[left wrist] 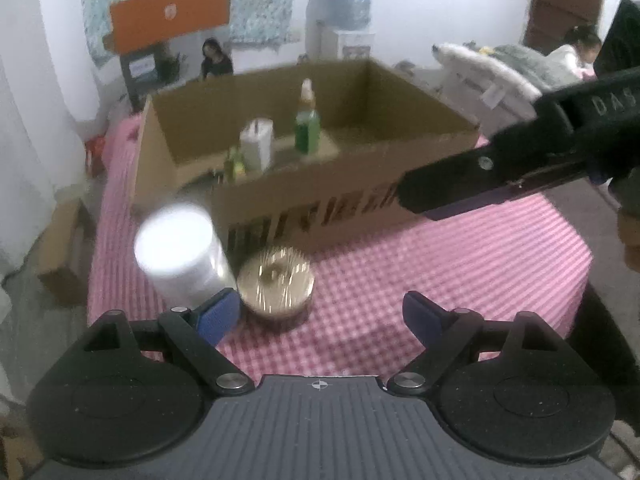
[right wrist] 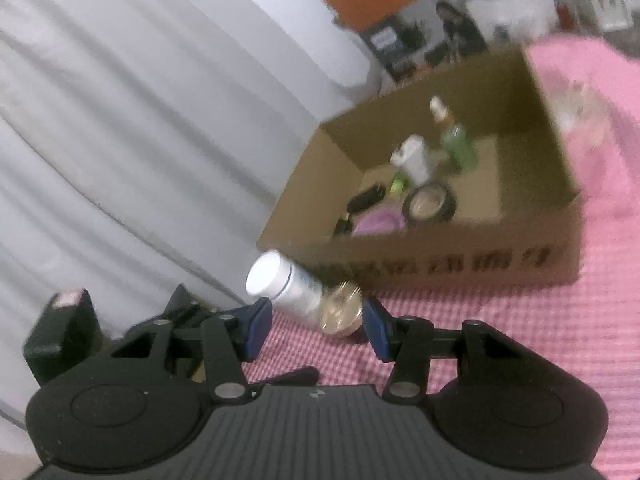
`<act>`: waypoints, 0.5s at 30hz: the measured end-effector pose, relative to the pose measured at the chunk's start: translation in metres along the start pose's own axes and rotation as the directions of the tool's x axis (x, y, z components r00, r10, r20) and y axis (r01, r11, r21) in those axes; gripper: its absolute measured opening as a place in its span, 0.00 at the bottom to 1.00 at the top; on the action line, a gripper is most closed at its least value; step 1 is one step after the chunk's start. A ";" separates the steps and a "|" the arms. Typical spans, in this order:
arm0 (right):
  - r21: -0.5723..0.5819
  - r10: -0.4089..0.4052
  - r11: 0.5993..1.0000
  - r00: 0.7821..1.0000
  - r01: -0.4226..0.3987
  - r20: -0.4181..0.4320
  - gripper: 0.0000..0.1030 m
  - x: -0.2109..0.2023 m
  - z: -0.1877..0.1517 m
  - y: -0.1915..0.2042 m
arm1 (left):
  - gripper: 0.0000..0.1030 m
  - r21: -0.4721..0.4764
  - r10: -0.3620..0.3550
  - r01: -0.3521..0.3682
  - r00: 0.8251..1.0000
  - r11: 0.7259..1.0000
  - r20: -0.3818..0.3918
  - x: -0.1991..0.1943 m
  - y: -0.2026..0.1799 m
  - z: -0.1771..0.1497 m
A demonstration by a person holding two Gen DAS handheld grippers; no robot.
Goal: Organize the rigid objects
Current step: 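Move the right tool to the gold-lidded jar and grasp it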
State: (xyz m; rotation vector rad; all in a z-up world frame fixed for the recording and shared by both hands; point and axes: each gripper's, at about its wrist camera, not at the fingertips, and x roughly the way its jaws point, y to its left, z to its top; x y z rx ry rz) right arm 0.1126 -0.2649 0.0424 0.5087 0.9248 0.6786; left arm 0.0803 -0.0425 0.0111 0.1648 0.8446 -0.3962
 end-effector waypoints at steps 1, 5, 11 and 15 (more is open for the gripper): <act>0.007 -0.009 1.000 1.000 0.009 -0.011 0.51 0.009 -0.002 0.001 | 0.87 -0.013 0.002 -0.002 1.000 1.000 -0.007 0.005 0.003 -0.004; -0.022 -0.077 0.997 0.997 0.077 -0.029 0.50 0.040 -0.009 0.002 | 0.84 -0.048 0.008 -0.009 1.000 0.999 -0.017 0.026 0.014 -0.014; -0.135 -0.173 0.976 0.985 0.170 -0.015 0.44 0.077 -0.015 0.009 | 0.76 -0.030 0.009 -0.009 1.000 1.000 -0.008 0.044 0.021 -0.023; -0.163 -0.186 0.970 0.982 0.180 -0.018 0.43 0.098 -0.013 0.007 | 0.71 -0.010 0.005 -0.005 1.000 1.000 0.003 0.049 0.020 -0.026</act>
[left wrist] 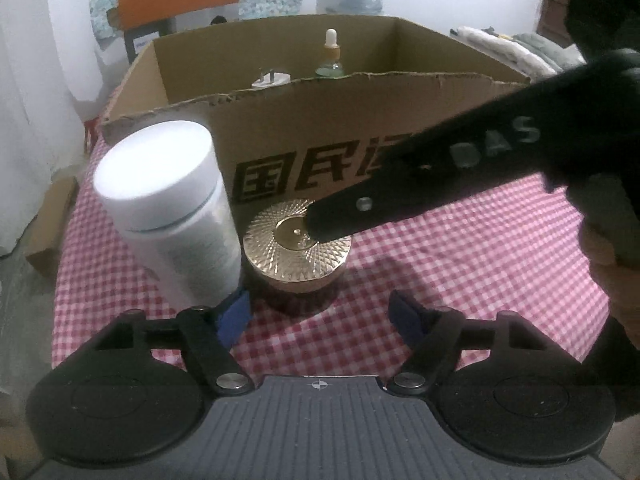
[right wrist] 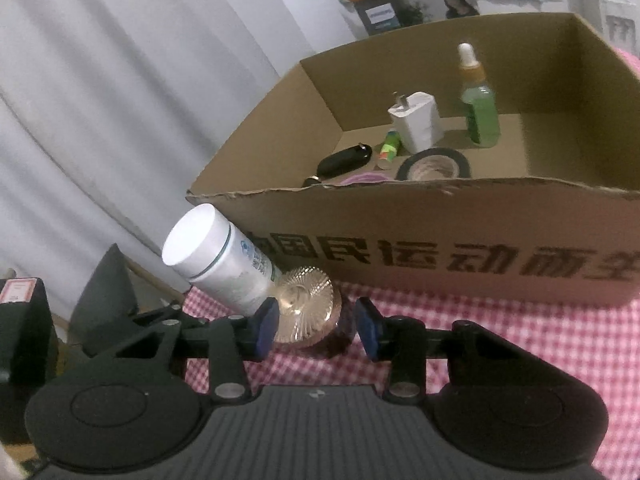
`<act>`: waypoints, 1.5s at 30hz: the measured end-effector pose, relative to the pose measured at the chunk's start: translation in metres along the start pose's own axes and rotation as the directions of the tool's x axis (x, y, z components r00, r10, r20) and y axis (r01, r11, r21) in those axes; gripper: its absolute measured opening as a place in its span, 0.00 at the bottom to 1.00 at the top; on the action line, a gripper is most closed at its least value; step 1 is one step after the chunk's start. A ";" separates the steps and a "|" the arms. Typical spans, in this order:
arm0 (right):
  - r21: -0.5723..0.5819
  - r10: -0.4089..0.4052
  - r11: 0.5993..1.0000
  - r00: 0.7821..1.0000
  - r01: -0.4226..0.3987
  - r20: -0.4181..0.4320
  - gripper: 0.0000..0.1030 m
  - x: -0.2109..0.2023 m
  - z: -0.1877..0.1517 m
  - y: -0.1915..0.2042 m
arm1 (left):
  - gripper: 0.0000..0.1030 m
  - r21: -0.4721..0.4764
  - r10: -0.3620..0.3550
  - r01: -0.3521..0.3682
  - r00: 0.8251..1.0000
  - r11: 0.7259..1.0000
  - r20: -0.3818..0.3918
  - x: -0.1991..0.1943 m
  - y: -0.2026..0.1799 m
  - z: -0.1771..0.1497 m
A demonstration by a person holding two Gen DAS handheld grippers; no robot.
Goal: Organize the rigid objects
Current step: 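Move the right tool to the gold-lidded jar and grasp it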
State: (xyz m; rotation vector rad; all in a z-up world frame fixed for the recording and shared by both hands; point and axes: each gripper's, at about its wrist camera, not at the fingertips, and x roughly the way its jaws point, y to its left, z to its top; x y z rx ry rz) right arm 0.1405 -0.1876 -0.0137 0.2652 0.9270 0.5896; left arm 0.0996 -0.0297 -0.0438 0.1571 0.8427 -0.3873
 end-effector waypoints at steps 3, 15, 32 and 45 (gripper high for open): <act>0.003 0.001 1.000 1.000 -0.001 -0.013 0.42 0.010 0.002 -0.001 | 0.71 -0.001 -0.002 0.002 1.000 1.000 0.010 0.003 0.000 -0.001; 0.029 -0.001 1.000 0.999 0.003 -0.045 0.42 0.005 -0.004 -0.008 | 0.70 0.043 -0.070 0.070 0.998 0.997 0.000 0.004 -0.022 0.000; 0.223 -0.024 0.974 1.000 0.024 -0.005 0.42 -0.060 -0.046 -0.055 | 0.61 0.245 -0.077 0.076 0.997 0.966 -0.006 0.007 -0.081 -0.005; 0.226 -0.044 0.973 0.999 0.047 -0.021 0.43 -0.058 -0.047 -0.050 | 0.53 0.202 -0.080 0.084 0.996 0.976 -0.026 0.017 -0.086 0.006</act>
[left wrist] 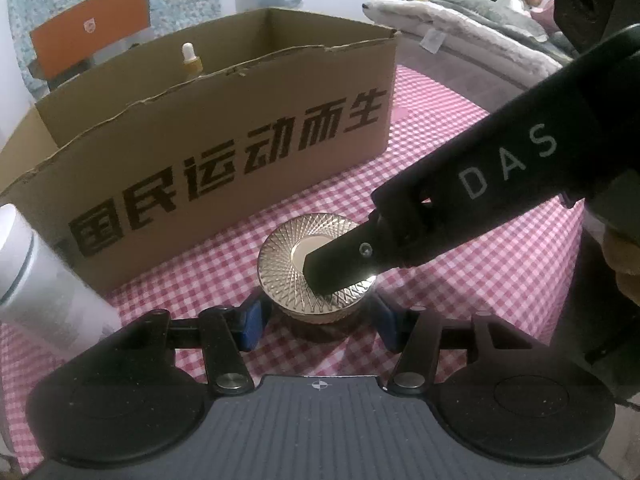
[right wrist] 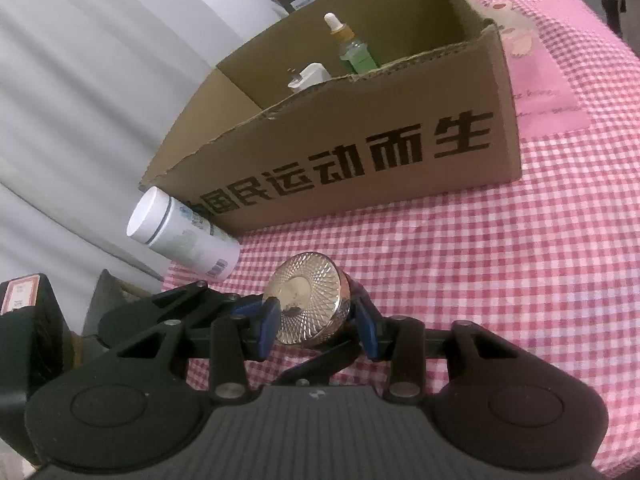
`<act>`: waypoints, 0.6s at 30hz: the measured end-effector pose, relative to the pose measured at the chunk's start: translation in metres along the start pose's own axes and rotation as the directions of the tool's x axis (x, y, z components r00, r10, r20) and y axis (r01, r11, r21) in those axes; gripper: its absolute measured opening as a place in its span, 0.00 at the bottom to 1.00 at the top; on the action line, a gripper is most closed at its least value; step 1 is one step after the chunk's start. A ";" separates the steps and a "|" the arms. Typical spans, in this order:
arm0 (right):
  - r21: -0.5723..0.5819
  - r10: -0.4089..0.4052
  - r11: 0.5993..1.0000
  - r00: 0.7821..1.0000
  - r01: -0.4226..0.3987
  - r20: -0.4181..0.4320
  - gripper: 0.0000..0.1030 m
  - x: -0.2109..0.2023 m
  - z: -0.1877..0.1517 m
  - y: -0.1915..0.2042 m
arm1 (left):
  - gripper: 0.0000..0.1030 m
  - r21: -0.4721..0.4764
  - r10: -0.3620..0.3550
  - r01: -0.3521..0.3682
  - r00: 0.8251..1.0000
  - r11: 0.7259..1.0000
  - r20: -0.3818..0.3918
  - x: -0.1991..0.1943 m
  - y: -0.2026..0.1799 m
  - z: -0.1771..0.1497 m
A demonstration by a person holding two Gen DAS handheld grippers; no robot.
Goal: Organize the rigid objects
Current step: 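Move the right tool to the gold-lidded jar and grasp it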
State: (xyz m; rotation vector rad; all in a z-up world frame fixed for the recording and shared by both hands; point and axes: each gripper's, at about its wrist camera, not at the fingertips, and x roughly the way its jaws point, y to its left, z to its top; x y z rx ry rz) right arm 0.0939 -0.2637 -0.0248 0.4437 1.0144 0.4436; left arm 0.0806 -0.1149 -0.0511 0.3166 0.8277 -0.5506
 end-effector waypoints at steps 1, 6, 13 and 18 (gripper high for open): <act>-0.002 -0.004 1.000 1.000 0.004 0.002 0.43 -0.001 0.000 -0.001 | 0.53 0.005 0.002 -0.002 1.000 1.000 0.001 0.000 -0.002 0.000; 0.016 0.001 1.000 1.000 -0.001 0.009 0.45 -0.001 0.001 -0.006 | 0.54 0.011 0.011 -0.011 1.000 1.000 -0.004 0.001 -0.004 0.003; 0.027 0.011 1.000 1.000 -0.011 0.013 0.49 0.002 0.001 -0.009 | 0.54 -0.016 0.007 -0.007 1.000 1.000 -0.013 0.008 -0.001 0.008; 0.030 0.017 0.999 1.000 -0.017 0.008 0.54 0.005 0.002 -0.010 | 0.54 -0.029 0.007 -0.007 1.000 1.000 -0.015 0.010 0.000 0.011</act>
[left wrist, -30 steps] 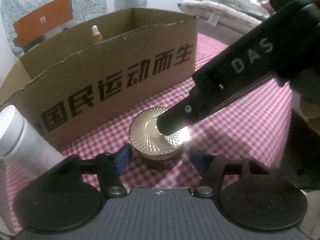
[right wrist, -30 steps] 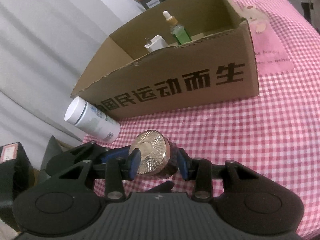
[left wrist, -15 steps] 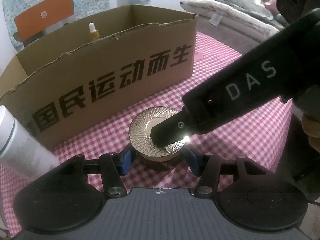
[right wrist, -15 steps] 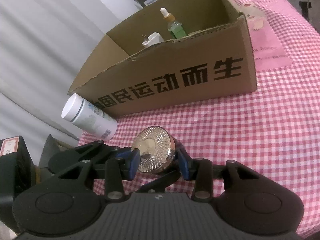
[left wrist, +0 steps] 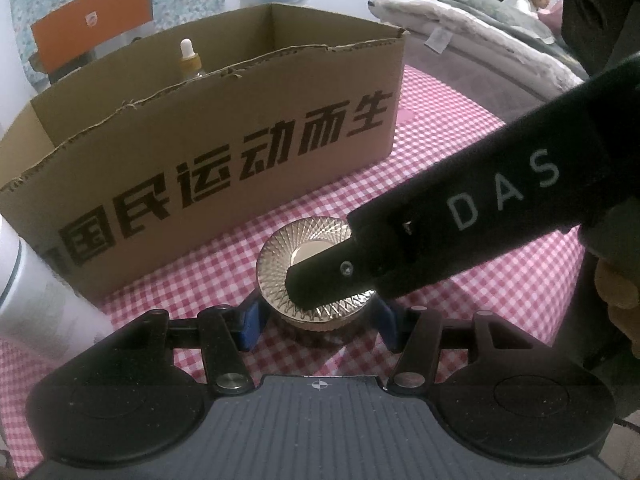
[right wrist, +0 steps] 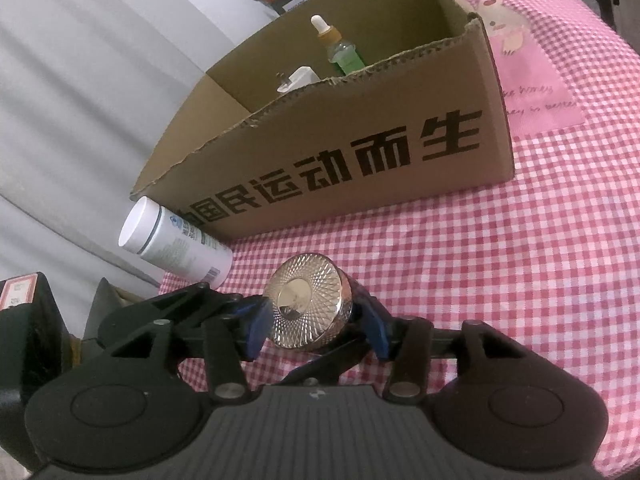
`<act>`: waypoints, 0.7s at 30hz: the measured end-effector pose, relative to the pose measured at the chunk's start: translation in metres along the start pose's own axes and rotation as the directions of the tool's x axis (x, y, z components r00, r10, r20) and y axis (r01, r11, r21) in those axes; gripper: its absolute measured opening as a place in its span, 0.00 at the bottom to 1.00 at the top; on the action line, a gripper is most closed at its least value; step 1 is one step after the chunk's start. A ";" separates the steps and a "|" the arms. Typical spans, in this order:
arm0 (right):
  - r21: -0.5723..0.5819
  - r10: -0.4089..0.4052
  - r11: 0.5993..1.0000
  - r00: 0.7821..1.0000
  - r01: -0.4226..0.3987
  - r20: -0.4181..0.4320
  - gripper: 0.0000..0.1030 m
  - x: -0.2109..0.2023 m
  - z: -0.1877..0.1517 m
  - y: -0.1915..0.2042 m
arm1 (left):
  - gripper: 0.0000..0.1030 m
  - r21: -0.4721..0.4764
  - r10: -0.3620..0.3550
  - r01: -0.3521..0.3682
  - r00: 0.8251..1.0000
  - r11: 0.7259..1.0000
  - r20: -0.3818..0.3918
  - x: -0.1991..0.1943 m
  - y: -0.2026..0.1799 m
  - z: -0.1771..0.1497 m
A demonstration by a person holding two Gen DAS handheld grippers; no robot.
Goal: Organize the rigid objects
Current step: 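Move the right tool to the gold-lidded jar and grasp it, then carry the gold-lidded jar into the box and open the right tool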
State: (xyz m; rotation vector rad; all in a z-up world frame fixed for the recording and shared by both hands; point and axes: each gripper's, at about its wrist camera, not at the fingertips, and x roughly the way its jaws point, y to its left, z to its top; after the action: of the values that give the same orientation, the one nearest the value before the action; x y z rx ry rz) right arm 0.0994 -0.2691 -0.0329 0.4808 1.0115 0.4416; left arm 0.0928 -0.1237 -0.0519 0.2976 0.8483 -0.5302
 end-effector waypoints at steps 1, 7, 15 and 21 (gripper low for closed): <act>0.001 0.002 1.000 1.000 -0.002 -0.001 0.54 0.001 0.000 0.000 | 0.54 -0.003 0.000 0.000 1.000 1.000 0.000 0.001 0.000 0.000; -0.003 0.004 1.000 1.000 -0.004 -0.001 0.57 0.004 -0.001 0.000 | 0.54 -0.018 0.000 0.000 1.000 1.000 -0.001 0.002 0.002 0.003; -0.001 0.004 1.000 1.000 -0.004 -0.002 0.56 0.004 -0.001 0.002 | 0.54 -0.031 0.003 -0.003 1.000 1.000 -0.003 0.002 0.003 0.004; -0.004 -0.001 1.000 1.000 0.001 -0.002 0.56 0.001 -0.001 0.002 | 0.54 -0.030 0.005 -0.005 1.000 1.000 -0.004 0.001 0.001 0.004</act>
State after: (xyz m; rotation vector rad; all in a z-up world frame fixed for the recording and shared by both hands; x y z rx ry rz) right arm 0.0986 -0.2663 -0.0333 0.4765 1.0127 0.4427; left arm 0.0959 -0.1250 -0.0501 0.2734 0.8581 -0.5116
